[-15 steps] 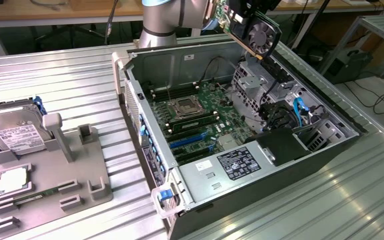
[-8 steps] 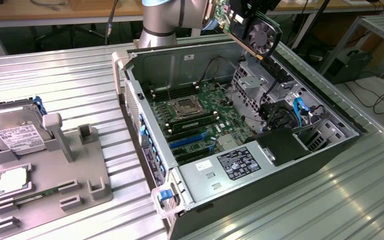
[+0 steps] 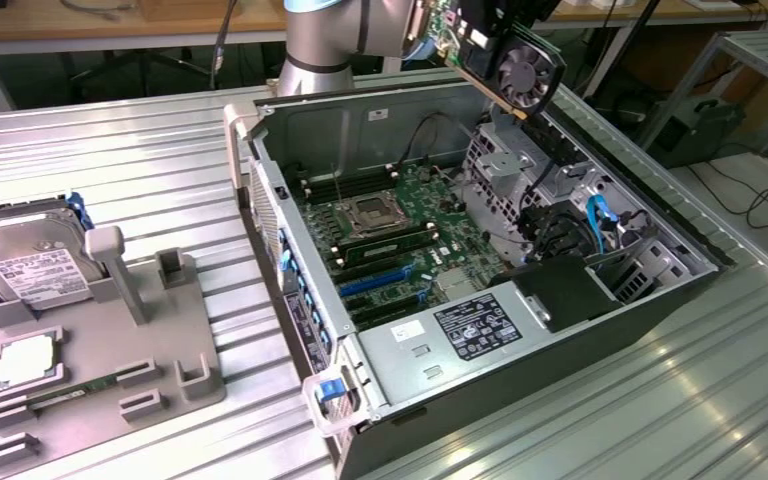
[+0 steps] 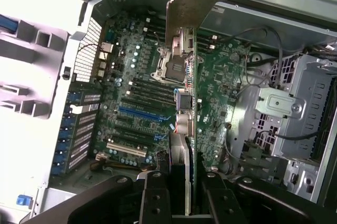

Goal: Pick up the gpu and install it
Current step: 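Insert the gpu into the slot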

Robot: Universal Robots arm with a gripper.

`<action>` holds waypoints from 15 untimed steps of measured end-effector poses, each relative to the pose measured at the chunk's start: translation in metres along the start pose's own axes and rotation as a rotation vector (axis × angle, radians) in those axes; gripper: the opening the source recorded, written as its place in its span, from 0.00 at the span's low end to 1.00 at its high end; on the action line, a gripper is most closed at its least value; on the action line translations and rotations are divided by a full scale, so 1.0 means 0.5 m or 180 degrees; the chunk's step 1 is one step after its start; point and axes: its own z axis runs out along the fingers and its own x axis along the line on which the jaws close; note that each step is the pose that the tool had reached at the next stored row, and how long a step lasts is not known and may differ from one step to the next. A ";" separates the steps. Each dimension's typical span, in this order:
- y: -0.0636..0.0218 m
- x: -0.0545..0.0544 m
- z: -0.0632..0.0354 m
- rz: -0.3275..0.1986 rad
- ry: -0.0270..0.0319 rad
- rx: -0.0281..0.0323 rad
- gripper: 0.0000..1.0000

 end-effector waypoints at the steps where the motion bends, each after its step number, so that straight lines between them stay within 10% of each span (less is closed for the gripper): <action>1: 0.000 0.000 0.000 -0.0018 0.0001 0.0000 0.28; 15: -0.002 0.000 0.000 -0.0154 0.0006 -0.0001 0.28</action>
